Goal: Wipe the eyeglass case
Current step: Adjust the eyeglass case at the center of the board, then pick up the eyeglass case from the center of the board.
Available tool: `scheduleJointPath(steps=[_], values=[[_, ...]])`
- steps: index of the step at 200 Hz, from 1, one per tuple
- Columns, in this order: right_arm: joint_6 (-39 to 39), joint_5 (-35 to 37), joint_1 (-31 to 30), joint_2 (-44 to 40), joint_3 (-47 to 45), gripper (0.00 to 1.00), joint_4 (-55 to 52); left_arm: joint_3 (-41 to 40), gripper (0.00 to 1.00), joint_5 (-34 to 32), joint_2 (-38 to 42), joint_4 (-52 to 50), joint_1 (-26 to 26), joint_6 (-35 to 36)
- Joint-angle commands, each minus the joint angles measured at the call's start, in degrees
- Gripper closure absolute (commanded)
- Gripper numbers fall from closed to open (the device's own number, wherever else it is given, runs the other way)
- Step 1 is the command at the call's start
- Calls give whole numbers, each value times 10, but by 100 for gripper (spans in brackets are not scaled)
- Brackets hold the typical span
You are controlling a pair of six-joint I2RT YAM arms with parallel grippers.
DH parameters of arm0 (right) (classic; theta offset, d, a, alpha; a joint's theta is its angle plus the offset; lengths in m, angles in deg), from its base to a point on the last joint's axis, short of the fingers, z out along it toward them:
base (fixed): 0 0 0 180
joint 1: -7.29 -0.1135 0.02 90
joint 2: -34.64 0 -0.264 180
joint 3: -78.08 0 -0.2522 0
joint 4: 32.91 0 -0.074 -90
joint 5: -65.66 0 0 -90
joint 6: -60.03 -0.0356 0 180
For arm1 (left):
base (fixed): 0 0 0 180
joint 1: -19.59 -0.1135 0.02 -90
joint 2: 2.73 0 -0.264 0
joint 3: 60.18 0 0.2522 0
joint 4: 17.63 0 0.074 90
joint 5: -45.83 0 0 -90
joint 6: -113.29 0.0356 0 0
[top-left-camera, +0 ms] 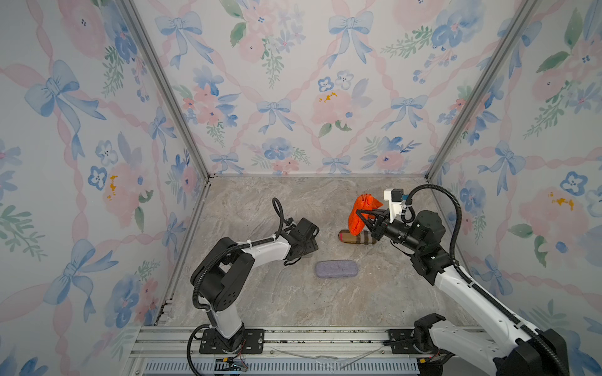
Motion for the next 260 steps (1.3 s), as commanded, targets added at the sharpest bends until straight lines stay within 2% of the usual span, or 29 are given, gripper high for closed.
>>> scheduleJointPath(steps=[1, 69, 123, 145, 157, 174, 195, 208, 224, 239, 260], values=[[6, 1, 5, -11, -8, 100, 10, 11, 16, 32, 13, -9, 4, -11], [-3, 8, 6, -26, -11, 100, 15, 59, 16, 124, -24, 69, 14, -31], [-7, 16, 6, -35, -7, 100, 10, 156, 17, 183, -102, 102, 5, -1], [-9, 17, 6, -40, -3, 100, -2, 171, 18, 186, -88, 82, -4, 34], [-10, 20, 5, -45, -3, 100, -5, 179, 20, 167, -65, 54, -5, 91], [-12, 22, 5, -42, -1, 100, -3, 183, 21, 187, -35, 34, -20, 198], [-16, 14, 5, -23, 10, 100, 1, 190, 22, 241, -24, 11, -47, 397], [-19, 9, 3, -8, 22, 100, 7, 188, 22, 293, -25, -3, -57, 554], [-19, 7, 3, 10, 37, 100, 6, 177, 21, 274, -22, -18, -59, 722], [-14, 4, 4, 25, 57, 100, -8, 168, 21, 274, -27, -18, -71, 836], [-4, -2, 5, 45, 85, 100, -33, 191, 20, 294, -56, -46, -99, 955]])
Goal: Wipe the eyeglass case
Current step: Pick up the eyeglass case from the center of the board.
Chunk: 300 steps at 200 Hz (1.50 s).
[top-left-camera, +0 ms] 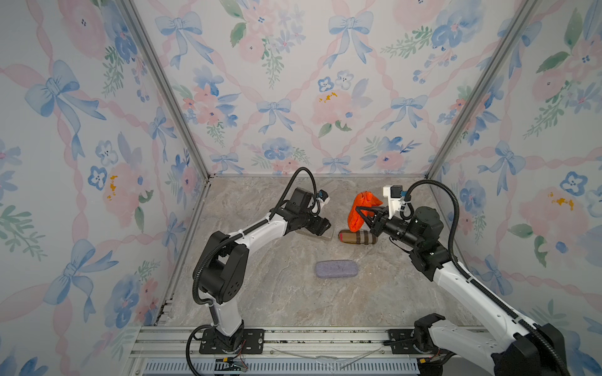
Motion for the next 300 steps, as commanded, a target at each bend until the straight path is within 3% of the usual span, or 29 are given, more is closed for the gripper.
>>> scheduleJointPath(steps=[1, 64, 148, 191, 217, 244, 300], values=[[8, -13, 4, 14, 48, 100, -16, 15, 20, 35, -28, -49, -24, 258], [26, -21, 14, 53, 101, 100, -75, 123, 19, 105, -113, -167, -89, 403], [32, -18, 19, 72, 124, 100, -108, 262, 21, 120, -251, -301, -98, 450], [24, -14, 19, 76, 120, 100, -88, 247, 21, 121, -264, -302, -102, 452], [20, -16, 19, 82, 122, 100, -82, 226, 21, 181, -245, -306, -116, 444], [15, -20, 18, 86, 119, 100, -75, 210, 21, 143, -242, -305, -115, 443], [24, -17, 20, 60, 108, 100, -86, 168, 23, 133, -235, -303, -116, 423]])
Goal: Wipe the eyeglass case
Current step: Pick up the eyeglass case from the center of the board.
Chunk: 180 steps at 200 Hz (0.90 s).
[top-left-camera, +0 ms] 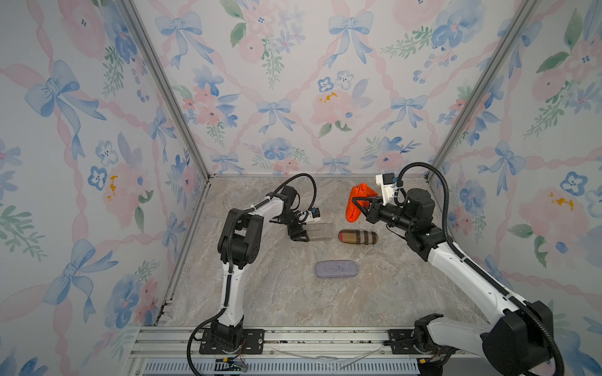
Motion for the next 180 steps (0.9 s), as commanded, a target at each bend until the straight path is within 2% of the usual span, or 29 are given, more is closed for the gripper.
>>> scheduleJointPath(steps=[1, 20, 47, 126, 180], values=[[6, -5, 5, -24, 3, 100, 10, -29, 23, -13, 4, -22, -2, -13], [7, -5, 5, -30, -2, 100, 9, -58, 24, -24, 18, -2, -1, -26], [4, -7, 5, -34, -7, 100, 11, -108, 27, -84, 43, 44, 12, -49], [20, 2, 6, -91, -17, 100, -42, -199, 53, -121, 135, 160, 41, -113], [23, 12, 5, -120, -35, 100, -61, -220, 51, -126, 155, 177, 64, -134]])
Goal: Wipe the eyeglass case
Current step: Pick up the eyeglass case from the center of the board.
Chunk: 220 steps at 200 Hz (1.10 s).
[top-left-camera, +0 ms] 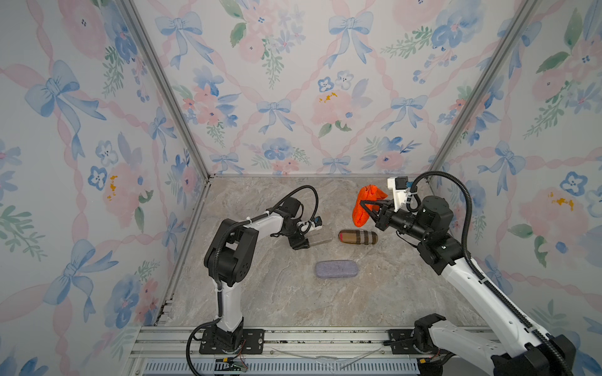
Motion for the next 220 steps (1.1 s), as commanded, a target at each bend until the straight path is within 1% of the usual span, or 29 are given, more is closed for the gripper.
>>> scheduleJointPath(steps=[1, 26, 45, 60, 96, 110, 125, 145, 162, 169, 183, 202, 220], values=[[10, 7, 5, -13, -12, 100, -14, -10, 52, -9, 11, 1, 8, -18], [10, 7, 5, -9, -11, 100, -15, -12, 49, -17, 0, 1, 11, -28], [4, 4, 5, -1, -11, 100, -9, -18, 34, -29, -6, 2, 10, -34], [2, 1, 5, 5, -9, 100, -5, -28, 29, -28, -4, 5, 8, -36], [4, -3, 5, 12, -6, 100, -4, -49, 25, -13, 8, 11, 5, -33], [4, -6, 4, 16, -4, 100, -4, -54, 21, -6, 15, 14, 6, -33], [3, -6, 4, 17, -4, 100, -1, -57, 21, 0, 18, 14, 6, -32], [1, -5, 4, 18, -8, 100, 4, -57, 26, -13, 6, 17, 7, -33], [-1, -5, 5, 18, -9, 100, 4, -63, 35, -24, 6, 29, 8, -35], [-1, -5, 4, 18, -9, 100, 4, -68, 40, -28, 11, 38, 7, -36], [0, -5, 5, 20, -8, 100, 0, -77, 48, -39, 26, 54, 9, -43], [-1, -11, 4, 27, 1, 100, -14, -73, 53, -46, 55, 62, 11, -59], [-3, -21, 2, 43, 28, 100, -58, -70, 58, -68, 96, 71, 19, -77]])
